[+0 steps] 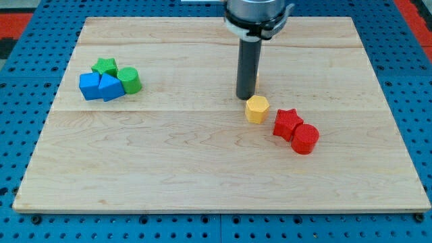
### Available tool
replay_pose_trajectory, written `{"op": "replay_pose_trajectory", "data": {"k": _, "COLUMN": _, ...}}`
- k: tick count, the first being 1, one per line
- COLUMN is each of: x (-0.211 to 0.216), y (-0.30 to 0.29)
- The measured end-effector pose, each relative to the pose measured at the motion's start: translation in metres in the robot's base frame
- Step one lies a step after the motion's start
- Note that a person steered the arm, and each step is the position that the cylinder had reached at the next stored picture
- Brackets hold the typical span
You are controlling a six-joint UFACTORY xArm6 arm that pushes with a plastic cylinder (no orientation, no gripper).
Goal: Move the yellow heart diagonal to the yellow hexagon
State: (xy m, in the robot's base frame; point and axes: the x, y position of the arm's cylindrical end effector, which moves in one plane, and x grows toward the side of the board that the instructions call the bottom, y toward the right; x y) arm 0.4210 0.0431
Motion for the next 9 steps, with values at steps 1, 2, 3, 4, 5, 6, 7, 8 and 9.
{"op": "replay_pose_trajectory", "data": {"k": 1, "x": 0.041, "y": 0.039}}
{"op": "replay_pose_trajectory", "data": {"k": 2, "x": 0.042, "y": 0.048}}
{"op": "replay_pose_trajectory", "data": {"k": 3, "x": -0.012, "y": 0.020}}
{"op": "replay_pose_trajectory", "data": {"k": 4, "x": -0.068, "y": 0.093}}
{"op": "replay_pose_trajectory", "data": {"k": 5, "x": -0.114, "y": 0.065}}
{"op": "replay_pose_trajectory", "data": {"k": 6, "x": -0.101, "y": -0.012}}
{"op": "replay_pose_trajectory", "data": {"k": 7, "x": -0.043, "y": 0.002}}
{"op": "replay_pose_trajectory", "data": {"k": 8, "x": -0.078, "y": 0.006}}
{"op": "replay_pose_trajectory", "data": {"k": 9, "x": -0.089, "y": 0.045}}
